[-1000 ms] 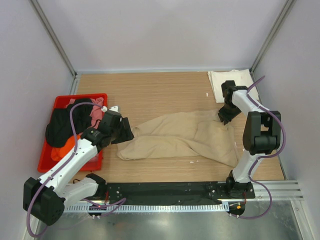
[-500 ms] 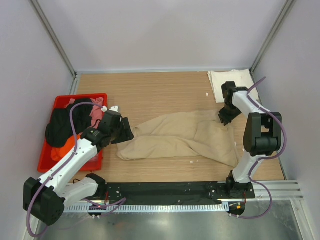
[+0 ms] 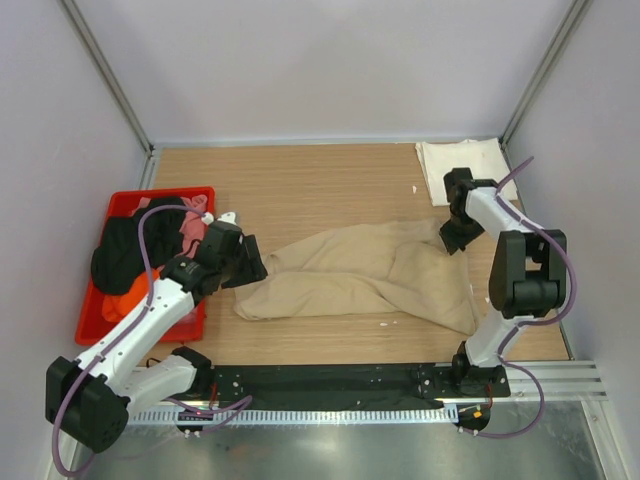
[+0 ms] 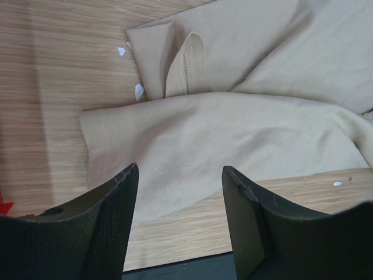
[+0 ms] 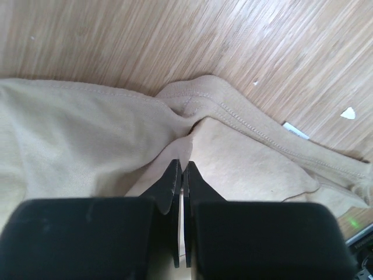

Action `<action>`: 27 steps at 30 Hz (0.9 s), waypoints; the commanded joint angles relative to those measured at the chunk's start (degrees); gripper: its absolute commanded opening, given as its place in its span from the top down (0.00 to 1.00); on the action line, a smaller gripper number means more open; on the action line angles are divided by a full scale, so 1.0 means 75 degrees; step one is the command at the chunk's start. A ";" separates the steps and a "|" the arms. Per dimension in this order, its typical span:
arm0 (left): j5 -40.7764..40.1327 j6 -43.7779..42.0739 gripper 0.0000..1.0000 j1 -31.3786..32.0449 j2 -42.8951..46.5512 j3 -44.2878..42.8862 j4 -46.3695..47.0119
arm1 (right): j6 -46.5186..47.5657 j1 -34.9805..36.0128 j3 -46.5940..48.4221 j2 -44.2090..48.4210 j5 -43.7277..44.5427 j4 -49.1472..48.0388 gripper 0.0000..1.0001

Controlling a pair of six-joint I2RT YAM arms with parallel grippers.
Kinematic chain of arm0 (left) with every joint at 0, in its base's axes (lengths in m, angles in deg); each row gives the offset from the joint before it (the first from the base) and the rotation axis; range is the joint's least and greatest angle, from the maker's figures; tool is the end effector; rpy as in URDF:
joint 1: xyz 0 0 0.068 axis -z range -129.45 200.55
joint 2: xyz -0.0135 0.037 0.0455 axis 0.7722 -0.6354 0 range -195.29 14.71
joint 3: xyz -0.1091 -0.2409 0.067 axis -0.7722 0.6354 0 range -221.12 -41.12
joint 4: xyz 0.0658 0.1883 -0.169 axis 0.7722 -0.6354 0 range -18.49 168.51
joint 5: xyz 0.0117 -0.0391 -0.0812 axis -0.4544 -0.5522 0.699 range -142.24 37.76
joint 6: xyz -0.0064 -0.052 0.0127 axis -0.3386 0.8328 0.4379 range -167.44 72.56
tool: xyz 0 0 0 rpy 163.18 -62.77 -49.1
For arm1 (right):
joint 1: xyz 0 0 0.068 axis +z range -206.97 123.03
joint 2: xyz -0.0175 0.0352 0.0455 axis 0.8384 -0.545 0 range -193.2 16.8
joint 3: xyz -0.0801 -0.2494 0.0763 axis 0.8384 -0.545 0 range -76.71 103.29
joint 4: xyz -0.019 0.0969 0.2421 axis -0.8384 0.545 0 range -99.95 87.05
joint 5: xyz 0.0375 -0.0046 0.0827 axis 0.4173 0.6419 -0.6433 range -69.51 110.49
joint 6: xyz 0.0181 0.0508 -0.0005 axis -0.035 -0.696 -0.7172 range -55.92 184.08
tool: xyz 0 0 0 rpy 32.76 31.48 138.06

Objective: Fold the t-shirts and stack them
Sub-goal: Flatten the tshirt out

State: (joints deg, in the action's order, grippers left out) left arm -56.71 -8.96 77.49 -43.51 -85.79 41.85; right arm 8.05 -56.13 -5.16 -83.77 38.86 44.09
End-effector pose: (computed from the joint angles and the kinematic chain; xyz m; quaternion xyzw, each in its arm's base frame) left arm 0.1824 -0.0895 0.2547 -0.1076 0.9335 -0.1529 0.3059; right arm 0.3250 -0.0065 0.1997 0.4650 0.8688 -0.1117 0.1284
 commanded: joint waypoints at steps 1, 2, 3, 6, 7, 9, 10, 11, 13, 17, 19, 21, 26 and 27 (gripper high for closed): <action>-0.0165 -0.0173 0.39 0.0006 -0.0030 -0.0290 -0.0126 | 0.0146 -0.0007 0.0222 0.0741 0.0737 0.0153 0.99; -0.0224 -0.0197 0.39 0.0006 -0.0066 -0.0337 -0.0197 | 0.0228 -0.0007 0.0245 0.0835 0.0819 0.0177 0.99; -0.0294 -0.0232 0.39 0.0006 -0.0101 -0.0430 -0.0244 | 0.0321 -0.0018 0.0315 0.0975 0.0901 0.0201 0.99; -0.0447 -0.0302 0.39 0.0006 -0.0171 -0.0607 -0.0419 | 0.0883 -0.0007 0.0269 0.1257 0.0564 0.0003 0.99; -0.0459 -0.0302 0.39 0.0006 -0.0183 -0.0642 -0.0432 | 0.1163 -0.0018 0.0211 0.1478 0.0435 -0.0230 0.99; -0.0470 -0.0302 0.39 0.0006 -0.0195 -0.0712 -0.0443 | 0.1341 -0.0018 -0.0023 0.1702 0.0165 -0.0478 0.99; -0.0482 -0.0302 0.39 0.0006 -0.0218 -0.0724 -0.0443 | 0.1446 -0.0007 -0.0071 0.1865 0.0141 -0.0467 0.99; -0.0529 -0.0291 0.39 0.0006 -0.0218 -0.0724 -0.0443 | 0.1517 -0.0007 -0.0094 0.1948 0.0175 -0.0467 0.99; -0.0576 -0.0256 0.40 0.0006 -0.0265 -0.0701 -0.0490 | 0.1681 -0.0007 -0.0118 0.2240 0.0315 -0.0339 0.99; -0.0412 -0.0326 0.39 0.0006 -0.0604 -0.0642 -0.0350 | 0.2277 -0.0007 -0.0328 0.2942 0.0480 -0.0256 0.99; -0.0166 -0.0326 0.39 0.0006 -0.0896 -0.0631 -0.0338 | 0.2489 -0.0205 -0.0621 0.3318 0.0480 -0.0256 0.99; -0.0154 -0.0395 0.39 0.0006 -0.1073 -0.0619 -0.0187 | 0.2864 -0.0218 -0.0984 0.3857 0.0259 -0.0256 0.99; -0.0622 -0.0747 0.37 -0.0006 -0.2288 -0.1634 -0.0267 | 0.3381 -0.0229 -0.1699 0.5100 -0.0946 -0.0537 0.99; -0.0623 -0.0794 0.37 -0.0017 -0.2571 -0.1847 -0.0268 | 0.3358 -0.0229 -0.1723 0.5357 -0.1100 -0.0561 0.99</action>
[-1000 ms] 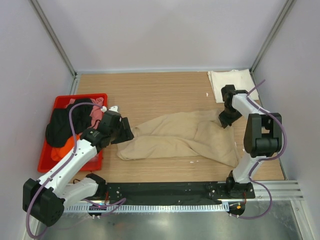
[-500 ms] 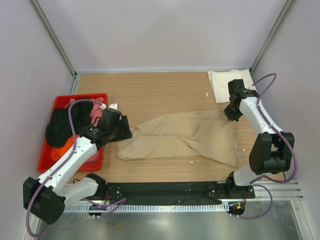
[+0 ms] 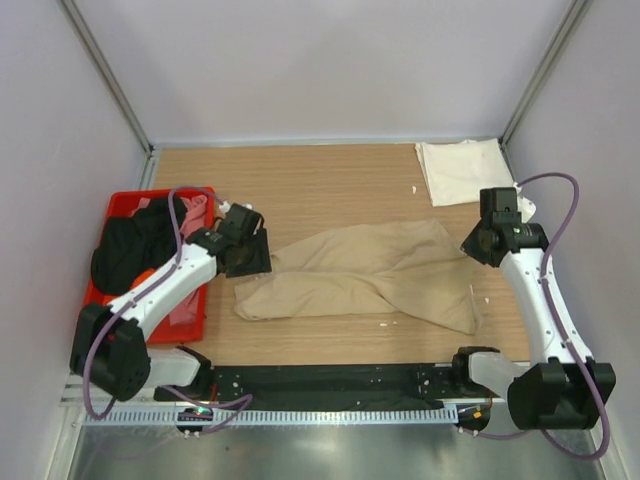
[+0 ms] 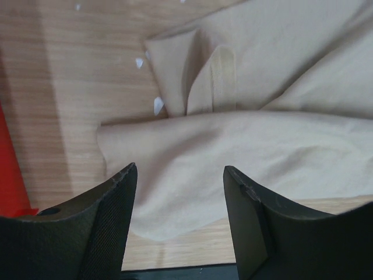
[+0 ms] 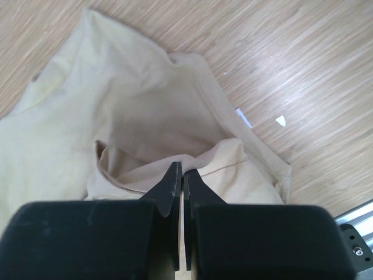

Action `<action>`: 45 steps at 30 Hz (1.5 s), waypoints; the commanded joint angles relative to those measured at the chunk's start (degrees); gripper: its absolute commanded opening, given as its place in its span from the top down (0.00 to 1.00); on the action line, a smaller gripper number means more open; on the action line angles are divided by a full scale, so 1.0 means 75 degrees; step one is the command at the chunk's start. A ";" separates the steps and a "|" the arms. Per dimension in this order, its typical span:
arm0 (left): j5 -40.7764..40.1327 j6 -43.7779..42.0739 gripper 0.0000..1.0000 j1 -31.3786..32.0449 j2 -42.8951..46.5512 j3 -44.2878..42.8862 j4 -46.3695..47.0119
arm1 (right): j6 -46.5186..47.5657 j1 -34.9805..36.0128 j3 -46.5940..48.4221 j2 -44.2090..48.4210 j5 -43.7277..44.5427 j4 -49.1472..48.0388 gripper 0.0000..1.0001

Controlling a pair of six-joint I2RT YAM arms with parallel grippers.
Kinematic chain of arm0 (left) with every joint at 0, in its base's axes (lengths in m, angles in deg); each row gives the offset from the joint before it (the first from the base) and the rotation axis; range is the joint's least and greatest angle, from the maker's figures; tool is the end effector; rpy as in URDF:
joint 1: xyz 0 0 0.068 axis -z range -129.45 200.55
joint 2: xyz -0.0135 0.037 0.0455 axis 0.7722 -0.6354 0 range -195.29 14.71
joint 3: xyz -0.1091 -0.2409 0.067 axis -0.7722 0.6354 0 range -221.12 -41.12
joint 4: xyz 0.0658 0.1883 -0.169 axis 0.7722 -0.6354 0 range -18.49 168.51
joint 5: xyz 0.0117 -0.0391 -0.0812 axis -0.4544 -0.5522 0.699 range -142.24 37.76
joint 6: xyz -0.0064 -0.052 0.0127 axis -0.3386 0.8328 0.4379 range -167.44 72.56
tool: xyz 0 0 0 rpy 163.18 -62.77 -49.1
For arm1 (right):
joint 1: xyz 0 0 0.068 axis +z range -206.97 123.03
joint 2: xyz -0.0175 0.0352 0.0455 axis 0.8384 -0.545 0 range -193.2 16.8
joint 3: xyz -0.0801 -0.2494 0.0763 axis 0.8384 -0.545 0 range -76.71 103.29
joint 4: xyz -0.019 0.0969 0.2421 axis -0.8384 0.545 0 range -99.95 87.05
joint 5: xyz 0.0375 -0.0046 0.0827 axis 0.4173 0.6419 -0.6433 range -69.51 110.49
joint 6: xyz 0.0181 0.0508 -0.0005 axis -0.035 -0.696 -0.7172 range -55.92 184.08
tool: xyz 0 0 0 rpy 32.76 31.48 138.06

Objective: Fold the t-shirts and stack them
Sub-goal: Flatten the tshirt out

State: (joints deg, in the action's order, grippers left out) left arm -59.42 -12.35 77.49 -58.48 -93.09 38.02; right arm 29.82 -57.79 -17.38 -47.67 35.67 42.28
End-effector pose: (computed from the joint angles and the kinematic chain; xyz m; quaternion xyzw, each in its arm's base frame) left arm 0.2209 -0.1071 0.2372 -0.0840 0.9642 -0.0736 0.2403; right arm 0.2139 -0.0125 0.2983 0.3221 0.8959 -0.0413 0.3032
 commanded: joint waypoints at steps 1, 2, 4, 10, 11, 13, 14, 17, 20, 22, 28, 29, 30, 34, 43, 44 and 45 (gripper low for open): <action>-0.0331 -0.0378 0.37 -0.0018 -0.0833 -0.1073 0.0242 | 0.0455 0.0004 -0.0106 0.0626 -0.0792 -0.0331 0.99; -0.0343 -0.0390 0.38 -0.0018 -0.1369 -0.1388 0.0254 | 0.0420 -0.0008 -0.0106 0.0708 -0.0991 -0.0342 0.99; -0.0390 -0.0413 0.38 -0.0029 -0.1853 -0.1648 0.0289 | 0.0385 -0.0008 -0.0118 0.0756 -0.1168 -0.0436 0.99; -0.0472 -0.0425 0.40 -0.0029 -0.3305 -0.2293 0.0395 | 0.0455 -0.0008 -0.0083 0.0662 -0.1543 -0.0542 0.99; -0.0414 -0.0425 0.40 -0.0029 -0.3436 -0.2433 0.0430 | 0.0466 -0.0008 -0.0071 0.0697 -0.1567 -0.0577 0.99; -0.0425 -0.0437 0.41 -0.0029 -0.3810 -0.2586 0.0465 | 0.0432 -0.0008 -0.0071 0.0720 -0.1625 -0.0635 0.99; -0.0449 -0.0460 0.42 -0.0029 -0.3951 -0.2819 0.0500 | 0.0397 -0.0008 -0.0059 0.0744 -0.1626 -0.0670 0.99; -0.0787 -0.0624 0.75 -0.0053 -0.4455 -0.3544 0.0291 | 0.0338 -0.0008 0.0080 0.0663 -0.1509 -0.0636 0.99; -0.1104 -0.0893 1.00 -0.0239 -0.4853 -0.4620 -0.0177 | 0.0291 -0.0008 0.0547 0.0545 -0.0891 -0.0332 0.99; -0.1467 -0.1022 1.00 -0.0392 -0.5065 -0.5580 -0.0413 | 0.0209 -0.0008 0.0807 0.0521 -0.0479 0.0067 0.99; -0.1400 -0.1116 1.00 -0.1247 -0.6247 -0.7820 -0.0671 | -0.0212 -0.0008 0.1569 0.0872 0.0203 0.0758 0.99; -0.1352 -0.1140 1.00 -0.1387 -0.6400 -0.8092 -0.0846 | -0.0225 -0.0008 0.1709 0.0919 0.0203 0.0829 0.99; -0.1293 -0.1186 1.00 -0.1435 -0.6727 -0.8385 -0.1033 | -0.0213 -0.0008 0.1780 0.0978 0.0052 0.0841 0.99; -0.0111 -0.1514 0.98 -0.1319 -0.6416 -0.8428 -0.1586 | -0.0120 -0.0008 0.1781 0.1352 -0.0990 0.0900 0.99; 0.0582 -0.1058 0.55 0.0050 -0.2760 -0.3473 -0.0368 | 0.0091 -0.0008 0.1007 0.2174 -0.1626 0.1568 0.99; 0.0559 -0.1011 0.54 0.0192 -0.2189 -0.3176 -0.0379 | 0.0092 -0.0008 0.1007 0.2197 -0.1637 0.1614 0.99; 0.0524 -0.0814 0.53 0.0321 -0.1951 -0.2918 -0.0402 | 0.0080 -0.0008 0.1007 0.2197 -0.1695 0.1603 0.99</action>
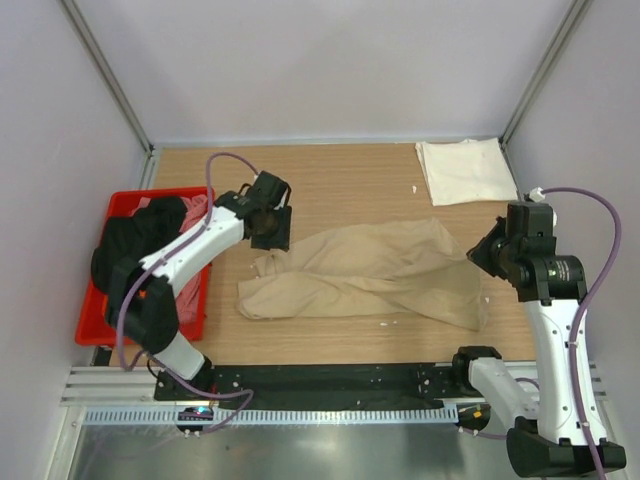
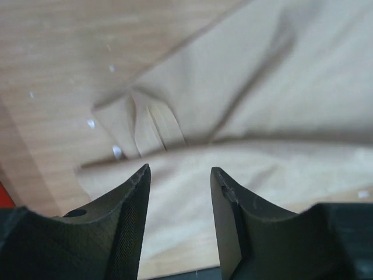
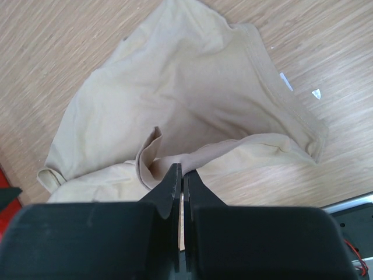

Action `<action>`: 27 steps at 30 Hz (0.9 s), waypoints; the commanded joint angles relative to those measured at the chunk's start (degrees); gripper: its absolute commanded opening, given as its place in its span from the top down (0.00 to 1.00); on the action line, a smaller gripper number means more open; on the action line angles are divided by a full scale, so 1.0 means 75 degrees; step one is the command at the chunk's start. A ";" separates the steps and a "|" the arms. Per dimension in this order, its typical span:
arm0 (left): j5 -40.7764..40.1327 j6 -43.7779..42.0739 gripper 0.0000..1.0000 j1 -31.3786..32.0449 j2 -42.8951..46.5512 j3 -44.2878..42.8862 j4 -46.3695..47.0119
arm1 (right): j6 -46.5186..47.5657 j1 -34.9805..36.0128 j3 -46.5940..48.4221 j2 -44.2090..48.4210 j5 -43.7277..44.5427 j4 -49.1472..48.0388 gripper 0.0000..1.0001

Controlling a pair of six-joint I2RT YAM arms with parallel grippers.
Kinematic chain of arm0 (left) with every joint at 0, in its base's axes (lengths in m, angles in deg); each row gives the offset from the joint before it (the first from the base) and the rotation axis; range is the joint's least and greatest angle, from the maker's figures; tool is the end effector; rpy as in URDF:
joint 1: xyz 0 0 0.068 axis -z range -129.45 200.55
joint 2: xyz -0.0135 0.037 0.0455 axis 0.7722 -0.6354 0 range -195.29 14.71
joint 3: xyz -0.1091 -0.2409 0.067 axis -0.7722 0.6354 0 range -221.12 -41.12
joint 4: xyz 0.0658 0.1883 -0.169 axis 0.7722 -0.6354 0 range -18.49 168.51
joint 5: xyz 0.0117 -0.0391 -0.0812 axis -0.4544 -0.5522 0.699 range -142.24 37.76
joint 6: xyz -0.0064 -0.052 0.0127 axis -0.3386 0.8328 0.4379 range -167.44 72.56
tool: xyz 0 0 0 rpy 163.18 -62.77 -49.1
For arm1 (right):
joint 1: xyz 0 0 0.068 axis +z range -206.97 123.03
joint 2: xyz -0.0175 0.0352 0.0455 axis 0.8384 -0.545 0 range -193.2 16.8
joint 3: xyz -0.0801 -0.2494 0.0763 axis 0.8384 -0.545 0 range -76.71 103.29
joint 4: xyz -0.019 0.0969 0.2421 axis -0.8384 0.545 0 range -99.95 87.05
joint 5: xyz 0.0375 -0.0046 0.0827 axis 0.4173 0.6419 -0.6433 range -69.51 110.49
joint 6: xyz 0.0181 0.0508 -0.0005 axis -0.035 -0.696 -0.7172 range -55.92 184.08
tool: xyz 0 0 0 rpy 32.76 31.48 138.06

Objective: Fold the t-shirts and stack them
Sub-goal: Flatten the tshirt out

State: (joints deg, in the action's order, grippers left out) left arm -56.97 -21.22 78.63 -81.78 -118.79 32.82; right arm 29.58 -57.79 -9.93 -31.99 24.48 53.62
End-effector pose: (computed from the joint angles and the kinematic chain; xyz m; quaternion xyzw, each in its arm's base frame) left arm 0.3086 -0.1611 0.2547 0.0067 0.9745 -0.0648 0.2145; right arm 0.1371 -0.0045 0.3667 0.2932 0.8776 0.0786 0.3709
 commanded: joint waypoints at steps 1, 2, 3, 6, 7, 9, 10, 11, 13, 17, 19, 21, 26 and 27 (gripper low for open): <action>0.0197 0.0464 0.52 0.0345 0.1355 0.0965 0.0222 | 0.0100 -0.0008 -0.0010 0.0142 -0.0262 0.0044 0.99; 0.0023 0.0709 0.52 0.0428 0.1740 0.1387 0.0186 | 0.0031 -0.0008 -0.0080 0.0154 -0.0378 -0.0107 0.99; 0.0022 0.0711 0.52 0.0498 0.1883 0.1391 0.0174 | 0.0018 -0.0008 -0.0127 0.0131 -0.0426 -0.0179 0.99; -0.0050 0.1144 0.55 0.0581 0.2224 0.2291 0.0490 | -0.0087 -0.0008 -0.0302 0.0014 -0.0763 -0.0506 0.99; 0.0090 0.1261 0.56 0.0592 0.2201 0.2641 0.0583 | -0.0192 -0.0008 -0.0349 -0.0079 -0.0824 -0.0623 0.99; 0.0396 0.1589 0.60 0.0662 0.2096 0.2925 0.0911 | -0.0274 -0.0008 -0.0560 -0.0173 -0.1046 -0.1010 0.99; 0.0455 0.1671 0.61 0.0779 0.2037 0.3147 0.1040 | -0.0321 -0.0008 -0.0630 -0.0255 -0.1105 -0.1162 0.99; 0.0571 0.1823 0.62 0.0826 0.1967 0.3242 0.1343 | -0.0333 -0.0008 -0.0770 -0.0302 -0.1141 -0.1442 0.99; 0.0584 0.1941 0.62 0.0920 0.1640 0.3371 0.1835 | -0.0391 -0.0008 -0.0970 -0.0442 -0.1083 -0.1759 0.99; 0.0374 0.1919 0.63 0.0921 0.0598 0.3091 0.2061 | -0.0544 -0.0008 -0.1368 -0.0898 -0.1152 -0.2776 0.99; -0.0210 0.1743 0.64 0.0909 -0.0150 0.2555 0.1829 | -0.0579 -0.0008 -0.1335 -0.1203 -0.1235 -0.3166 0.99; -0.0946 0.1522 0.64 0.0886 -0.0668 0.1841 0.1605 | -0.0463 -0.0008 -0.0902 -0.1763 -0.0990 -0.3448 0.99; -0.1654 0.1087 0.62 0.0453 -0.2307 -0.0058 0.0645 | -0.0030 -0.0008 0.0948 -0.2914 0.0274 -0.3075 0.99; -0.1654 0.1028 0.63 0.0301 -0.2450 -0.0770 0.0423 | 0.0076 -0.0008 0.1218 -0.3159 0.0312 -0.3004 0.99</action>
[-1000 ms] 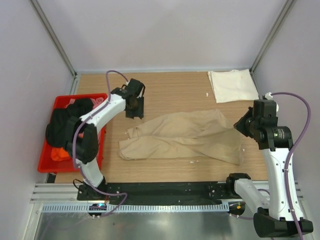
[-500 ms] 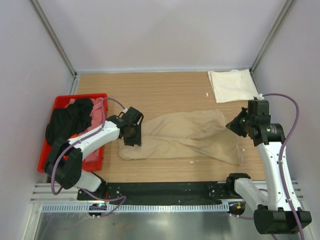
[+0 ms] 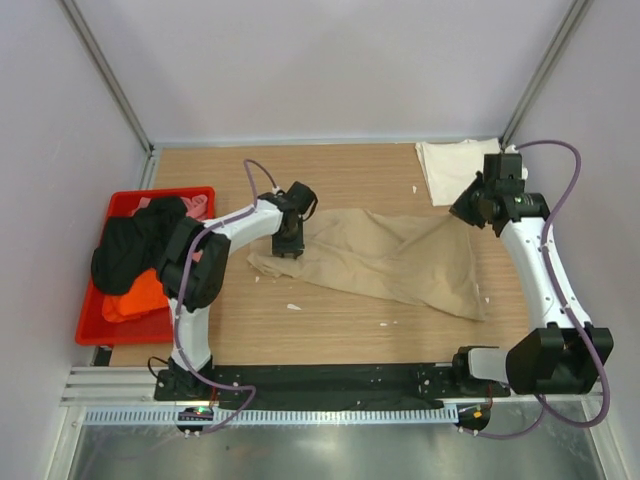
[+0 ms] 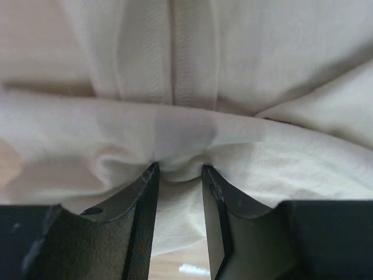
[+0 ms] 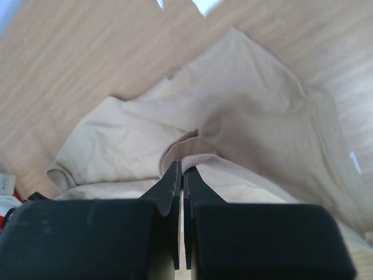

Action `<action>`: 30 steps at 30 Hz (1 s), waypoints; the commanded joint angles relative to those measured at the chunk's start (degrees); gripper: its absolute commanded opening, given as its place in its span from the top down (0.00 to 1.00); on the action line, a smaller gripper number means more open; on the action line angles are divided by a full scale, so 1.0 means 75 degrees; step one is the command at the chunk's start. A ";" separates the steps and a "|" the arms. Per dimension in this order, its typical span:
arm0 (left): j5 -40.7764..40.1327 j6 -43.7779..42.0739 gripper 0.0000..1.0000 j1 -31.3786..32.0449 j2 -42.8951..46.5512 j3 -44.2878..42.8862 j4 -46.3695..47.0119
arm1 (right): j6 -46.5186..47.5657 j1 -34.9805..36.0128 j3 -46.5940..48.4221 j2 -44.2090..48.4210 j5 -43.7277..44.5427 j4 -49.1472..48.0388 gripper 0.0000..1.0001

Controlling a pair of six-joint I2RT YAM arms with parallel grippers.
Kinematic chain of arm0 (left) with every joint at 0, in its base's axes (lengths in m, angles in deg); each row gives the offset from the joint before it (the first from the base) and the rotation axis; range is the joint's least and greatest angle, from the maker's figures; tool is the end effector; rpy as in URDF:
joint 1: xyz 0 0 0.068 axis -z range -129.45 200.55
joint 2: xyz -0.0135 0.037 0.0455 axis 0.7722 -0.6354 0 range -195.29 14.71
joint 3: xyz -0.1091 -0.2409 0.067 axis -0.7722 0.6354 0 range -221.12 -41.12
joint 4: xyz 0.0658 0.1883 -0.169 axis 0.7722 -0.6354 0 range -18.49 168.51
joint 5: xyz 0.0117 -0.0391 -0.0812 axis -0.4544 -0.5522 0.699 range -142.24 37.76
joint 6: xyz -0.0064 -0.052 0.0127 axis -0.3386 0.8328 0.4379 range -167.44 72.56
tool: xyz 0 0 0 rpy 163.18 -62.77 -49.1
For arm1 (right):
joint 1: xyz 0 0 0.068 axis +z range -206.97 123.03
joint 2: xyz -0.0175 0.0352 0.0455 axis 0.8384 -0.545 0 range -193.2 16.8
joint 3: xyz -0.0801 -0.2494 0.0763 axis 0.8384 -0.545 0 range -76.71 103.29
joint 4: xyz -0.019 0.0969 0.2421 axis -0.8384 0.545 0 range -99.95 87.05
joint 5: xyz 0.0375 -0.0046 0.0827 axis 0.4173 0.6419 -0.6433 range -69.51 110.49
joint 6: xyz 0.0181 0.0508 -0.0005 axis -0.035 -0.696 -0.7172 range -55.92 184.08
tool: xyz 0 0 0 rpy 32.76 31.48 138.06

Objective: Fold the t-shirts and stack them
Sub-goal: Flatten the tshirt out

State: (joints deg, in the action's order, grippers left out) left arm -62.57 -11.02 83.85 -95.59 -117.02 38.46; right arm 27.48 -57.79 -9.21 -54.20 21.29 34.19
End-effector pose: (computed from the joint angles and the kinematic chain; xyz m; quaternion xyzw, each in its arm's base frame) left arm 0.3185 -0.2014 0.1672 -0.0390 0.9861 -0.0038 0.1615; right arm 0.2561 -0.0042 0.3271 0.3015 0.8823 0.1048 0.3458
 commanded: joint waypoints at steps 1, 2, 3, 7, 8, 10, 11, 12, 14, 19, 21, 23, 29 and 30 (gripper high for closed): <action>-0.1013 -0.0426 0.63 -0.0432 -0.0668 -0.1291 -0.0645 | 0.0403 -0.0008 0.1496 -0.0247 0.0703 -0.0389 0.99; -0.1048 -0.0473 0.63 -0.0455 -0.0599 -0.1526 -0.0741 | 0.0438 -0.0008 0.1662 -0.0283 0.0633 -0.0331 0.99; -0.1095 -0.0509 0.63 -0.0467 -0.0493 -0.1737 -0.0788 | 0.0462 -0.0008 0.1803 -0.0318 0.0609 -0.0238 0.99; -0.1143 -0.0299 0.67 -0.0456 0.0454 -0.1436 -0.0988 | 0.0718 -0.0008 0.2273 -0.0039 0.0235 0.0978 0.99; -0.1177 -0.0252 0.67 -0.0455 0.0724 -0.1226 -0.0965 | 0.0801 -0.0008 0.2203 0.0149 0.0071 0.1133 0.99; -0.1271 -0.0158 0.66 -0.0444 0.1684 -0.0430 -0.0708 | 0.1012 -0.0008 0.1784 0.0825 -0.0608 0.1565 0.99; -0.1411 -0.0088 0.62 -0.0455 0.1977 -0.0172 -0.0602 | 0.1117 -0.0008 0.1641 0.1039 -0.0784 0.1742 0.99; -0.1470 -0.0064 0.60 -0.0479 0.2502 0.0225 -0.0392 | 0.1141 -0.0008 0.1454 0.1331 -0.1053 0.1860 0.99; -0.1308 -0.0052 0.53 -0.0572 0.2834 0.0497 -0.0145 | 0.1084 0.0004 0.0752 0.2126 -0.2048 0.1989 0.99; -0.0662 -0.0531 0.46 -0.0819 0.2533 0.0288 0.0278 | 0.0615 0.0109 -0.0945 0.3465 -0.2861 0.1967 0.99; -0.0755 -0.0754 0.45 -0.0959 0.2263 0.0054 0.0081 | 0.0602 0.0109 -0.1125 0.3794 -0.2650 0.2129 0.99; -0.0686 -0.0813 0.44 -0.1169 0.1806 -0.0168 -0.0131 | 0.0614 0.0109 -0.1161 0.3935 -0.2416 0.2236 0.99; -0.0041 -0.2031 0.45 -0.1650 0.0799 -0.0707 0.0488 | 0.0720 0.0109 -0.0962 0.3889 -0.2181 0.2236 0.99; 0.0040 -0.2172 0.46 -0.1709 0.0623 -0.0859 0.0524 | 0.0731 0.0109 -0.0973 0.3831 -0.2181 0.2213 0.99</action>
State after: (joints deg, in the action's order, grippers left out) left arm -65.13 -21.22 71.89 -89.15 -118.44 38.07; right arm 32.68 -57.07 -18.02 -24.98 4.55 52.22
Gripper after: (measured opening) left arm 0.548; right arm 0.035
